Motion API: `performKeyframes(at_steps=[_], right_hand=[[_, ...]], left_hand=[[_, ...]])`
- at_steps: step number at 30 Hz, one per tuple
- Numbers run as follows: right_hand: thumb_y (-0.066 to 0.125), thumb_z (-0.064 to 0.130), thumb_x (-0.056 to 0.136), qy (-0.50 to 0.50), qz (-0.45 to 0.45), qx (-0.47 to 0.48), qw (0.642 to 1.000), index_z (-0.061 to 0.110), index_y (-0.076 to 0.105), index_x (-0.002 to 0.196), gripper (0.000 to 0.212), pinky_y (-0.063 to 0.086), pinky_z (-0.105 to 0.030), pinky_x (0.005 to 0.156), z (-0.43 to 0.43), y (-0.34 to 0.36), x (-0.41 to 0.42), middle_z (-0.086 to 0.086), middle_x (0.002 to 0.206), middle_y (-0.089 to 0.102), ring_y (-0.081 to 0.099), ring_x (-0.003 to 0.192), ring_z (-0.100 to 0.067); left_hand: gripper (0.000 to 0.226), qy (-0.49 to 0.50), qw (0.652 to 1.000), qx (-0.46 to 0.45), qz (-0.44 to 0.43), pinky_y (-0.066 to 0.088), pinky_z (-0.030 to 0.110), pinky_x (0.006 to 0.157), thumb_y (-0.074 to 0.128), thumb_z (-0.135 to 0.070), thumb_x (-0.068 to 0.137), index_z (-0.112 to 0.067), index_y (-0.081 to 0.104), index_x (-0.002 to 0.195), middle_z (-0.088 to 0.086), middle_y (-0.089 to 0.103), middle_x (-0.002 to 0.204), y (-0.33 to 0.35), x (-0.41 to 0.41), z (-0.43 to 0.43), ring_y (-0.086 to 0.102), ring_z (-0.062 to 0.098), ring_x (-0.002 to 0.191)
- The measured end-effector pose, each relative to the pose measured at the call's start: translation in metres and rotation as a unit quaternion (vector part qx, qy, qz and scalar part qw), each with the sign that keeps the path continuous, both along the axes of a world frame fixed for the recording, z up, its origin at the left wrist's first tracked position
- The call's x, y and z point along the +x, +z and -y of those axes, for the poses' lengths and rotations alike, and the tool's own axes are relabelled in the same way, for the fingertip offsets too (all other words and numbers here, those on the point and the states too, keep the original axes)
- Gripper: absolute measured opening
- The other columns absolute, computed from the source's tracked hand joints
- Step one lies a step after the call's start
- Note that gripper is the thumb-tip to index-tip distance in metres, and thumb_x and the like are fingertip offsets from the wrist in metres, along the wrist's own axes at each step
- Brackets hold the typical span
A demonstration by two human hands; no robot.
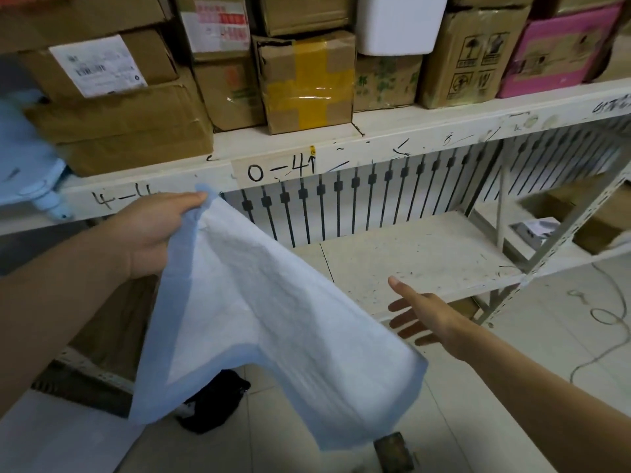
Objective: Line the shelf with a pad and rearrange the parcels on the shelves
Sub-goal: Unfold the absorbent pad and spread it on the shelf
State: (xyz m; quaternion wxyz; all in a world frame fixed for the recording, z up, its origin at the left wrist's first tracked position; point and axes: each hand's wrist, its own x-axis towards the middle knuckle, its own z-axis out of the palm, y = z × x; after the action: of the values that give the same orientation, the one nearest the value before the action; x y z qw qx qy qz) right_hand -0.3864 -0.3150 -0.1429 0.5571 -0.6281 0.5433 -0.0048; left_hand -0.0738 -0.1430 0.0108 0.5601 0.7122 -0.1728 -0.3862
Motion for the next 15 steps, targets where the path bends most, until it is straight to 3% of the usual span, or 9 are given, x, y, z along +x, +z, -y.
performKeyframes(at_steps=[3,6,8,10,12,15], right_hand=[[0.049,0.079,0.081,0.037,0.082,0.030,0.995,0.025,0.074,0.111,0.066,0.048,-0.043,0.103,-0.001,0.001,0.001,0.001,0.105,0.078,0.070,0.105,-0.022],[0.073,0.062,0.073,0.097,0.139,-0.001,0.986,0.033,0.073,0.116,0.051,0.042,-0.037,0.106,-0.005,0.006,0.012,0.013,0.112,0.075,0.066,0.112,-0.012],[0.085,0.045,0.072,0.125,0.143,-0.022,0.982,0.033,0.075,0.115,0.046,0.047,-0.029,0.099,-0.009,0.009,0.029,0.013,0.112,0.075,0.067,0.109,-0.008],[0.085,0.031,0.079,0.156,0.140,-0.066,0.976,0.026,0.080,0.105,0.027,0.053,-0.025,0.091,-0.011,0.007,0.051,0.009,0.107,0.077,0.070,0.101,-0.010],[0.078,0.023,0.088,0.177,0.132,-0.120,0.968,0.015,0.082,0.091,0.010,0.055,-0.029,0.089,-0.014,0.006,0.072,0.002,0.100,0.078,0.072,0.097,-0.017],[0.064,0.020,0.098,0.211,0.092,-0.235,0.944,0.011,0.078,0.088,0.020,0.048,-0.022,0.074,-0.012,0.016,0.096,-0.004,0.094,0.075,0.066,0.091,-0.024]], left_hand=[[0.020,0.010,0.993,0.024,0.116,0.050,0.033,0.068,0.049,-0.027,0.103,-0.020,0.058,0.087,-0.001,0.063,0.076,0.005,0.001,-0.005,0.060,0.015,0.070],[0.021,0.024,0.989,0.017,0.142,0.047,0.029,0.061,0.048,-0.026,0.104,-0.019,0.055,0.085,-0.005,0.064,0.068,0.013,0.002,-0.013,0.064,0.010,0.059],[0.022,0.038,0.988,0.014,0.146,0.046,0.029,0.062,0.047,-0.026,0.104,-0.019,0.054,0.085,-0.003,0.062,0.074,0.018,0.006,-0.021,0.061,0.012,0.064],[0.019,0.063,0.987,0.014,0.149,0.045,0.030,0.062,0.047,-0.025,0.104,-0.017,0.054,0.088,0.001,0.056,0.082,0.022,0.010,-0.028,0.056,0.014,0.069],[0.014,0.093,0.984,0.007,0.152,0.044,0.030,0.062,0.047,-0.024,0.104,-0.013,0.055,0.104,0.003,0.055,0.083,0.027,0.017,-0.038,0.054,0.014,0.069],[0.032,0.126,0.972,0.023,0.197,0.047,0.033,0.071,0.048,-0.023,0.104,-0.004,0.055,0.129,0.016,0.062,0.102,0.028,0.034,-0.061,0.054,0.018,0.071]])
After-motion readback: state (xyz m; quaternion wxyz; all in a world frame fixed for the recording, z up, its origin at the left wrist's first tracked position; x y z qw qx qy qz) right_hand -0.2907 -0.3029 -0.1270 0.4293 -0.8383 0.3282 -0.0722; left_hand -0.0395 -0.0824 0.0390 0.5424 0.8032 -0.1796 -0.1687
